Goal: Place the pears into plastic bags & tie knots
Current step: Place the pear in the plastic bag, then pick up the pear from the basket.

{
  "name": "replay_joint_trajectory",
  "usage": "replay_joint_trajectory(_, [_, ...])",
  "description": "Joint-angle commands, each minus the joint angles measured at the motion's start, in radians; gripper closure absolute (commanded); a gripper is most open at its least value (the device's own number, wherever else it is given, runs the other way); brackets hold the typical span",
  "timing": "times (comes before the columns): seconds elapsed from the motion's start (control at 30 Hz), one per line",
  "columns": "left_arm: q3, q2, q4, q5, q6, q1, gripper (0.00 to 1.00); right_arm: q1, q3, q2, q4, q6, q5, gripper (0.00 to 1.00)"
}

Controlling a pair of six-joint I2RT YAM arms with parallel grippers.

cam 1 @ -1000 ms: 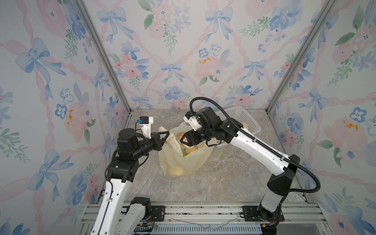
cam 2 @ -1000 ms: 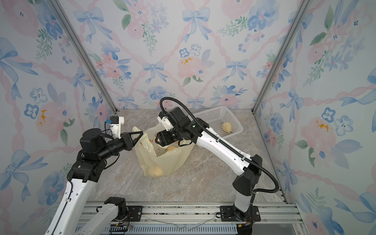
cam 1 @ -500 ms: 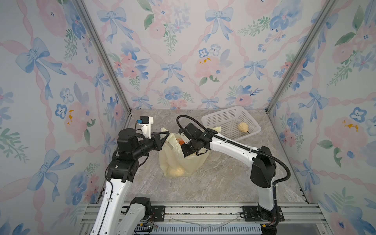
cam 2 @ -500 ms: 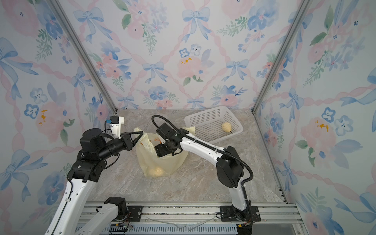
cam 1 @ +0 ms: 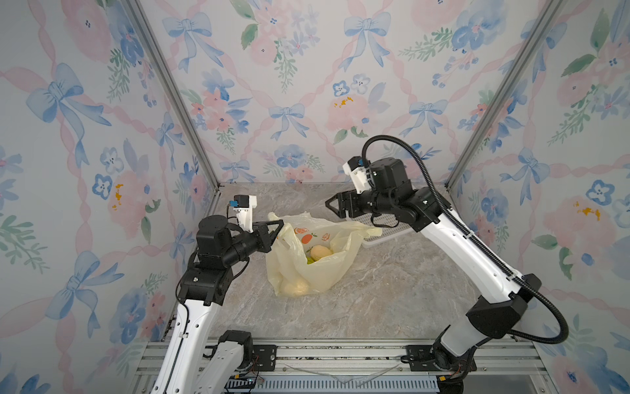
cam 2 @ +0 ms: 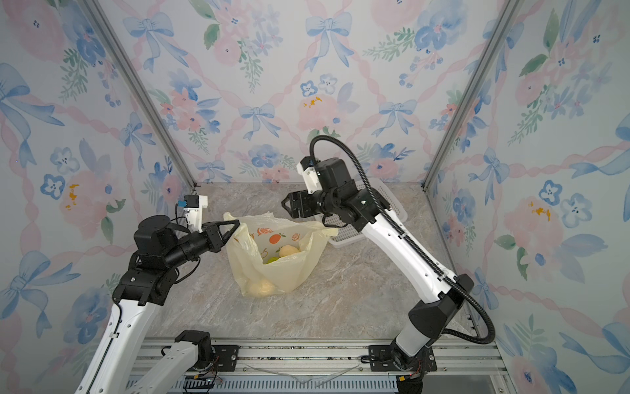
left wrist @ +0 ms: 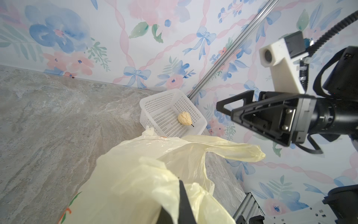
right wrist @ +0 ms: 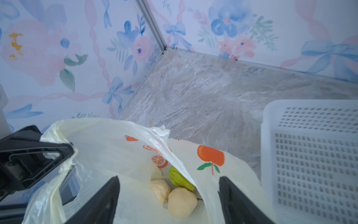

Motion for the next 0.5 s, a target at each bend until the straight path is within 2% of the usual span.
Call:
replay_joint_trajectory(0.0, [0.006, 0.004, 0.019, -0.008, 0.000, 0.001, 1.00, -0.141, 0.006, -0.003, -0.038, -0.032, 0.014, 0.18])
replay_joint_trajectory(0.13, [0.006, 0.002, 0.019, -0.006, 0.000, 0.000, 1.00, -0.313, -0.027, 0.041, -0.056, -0.098, 0.144, 0.18])
replay_joint_trajectory(0.23, [0.007, 0.002, 0.019, -0.007, -0.001, 0.000, 1.00, -0.419, -0.035, 0.153, -0.068, -0.121, 0.238, 0.19])
replay_joint_trajectory(0.47, [-0.001, -0.013, 0.019, -0.010, -0.007, 0.000, 1.00, -0.538, -0.009, 0.395, -0.033, -0.174, 0.380, 0.18])
